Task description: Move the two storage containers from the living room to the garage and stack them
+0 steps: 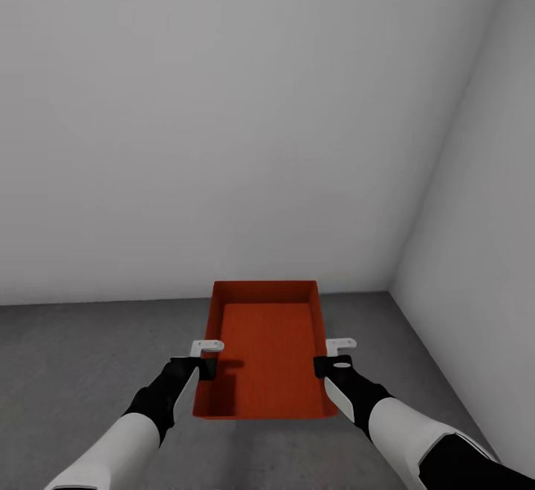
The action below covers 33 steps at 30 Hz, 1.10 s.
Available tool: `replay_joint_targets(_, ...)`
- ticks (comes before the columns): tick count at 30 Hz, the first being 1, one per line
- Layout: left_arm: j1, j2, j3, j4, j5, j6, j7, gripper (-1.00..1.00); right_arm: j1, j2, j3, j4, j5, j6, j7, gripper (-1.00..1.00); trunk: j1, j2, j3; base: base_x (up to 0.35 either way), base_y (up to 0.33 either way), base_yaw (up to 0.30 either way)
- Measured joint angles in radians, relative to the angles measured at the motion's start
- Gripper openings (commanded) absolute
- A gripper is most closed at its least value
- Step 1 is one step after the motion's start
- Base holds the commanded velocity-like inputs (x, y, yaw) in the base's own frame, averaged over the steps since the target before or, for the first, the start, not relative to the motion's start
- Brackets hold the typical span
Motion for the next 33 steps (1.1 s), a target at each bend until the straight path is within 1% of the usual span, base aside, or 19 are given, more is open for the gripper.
replay_joint_targets(5,0.0,0.0,0.0,0.0,0.001,0.0,0.001,-1.0,0.0,0.0,0.0,0.0,0.0,0.0,0.0,-1.0,0.0,0.0,-0.008,0.0,0.0,0.0)
replay_joint_targets(19,0.0,0.0,0.0,0.0,0.0,-0.003,0.0,-1.0,0.0,0.0,0.001,0.0,-0.001,-0.003,0.0,-1.0,0.054,-0.098,-0.075,0.0,0.0,0.0)
replay_joint_targets(26,0.0,-0.002,0.0,0.0,-0.002,-0.022,0.0,-1.0,0.0,-0.002,0.003,0.001,-0.003,-0.025,0.0,-1.0,0.081,-0.147,-0.108,0.0,0.0,0.0)
replay_joint_targets(33,0.0,-0.002,0.0,0.0,-0.002,-0.019,0.0,-1.0,0.0,-0.002,0.003,0.001,-0.003,-0.022,0.0,-1.0,0.107,-0.196,-0.142,0.0,0.0,0.0)
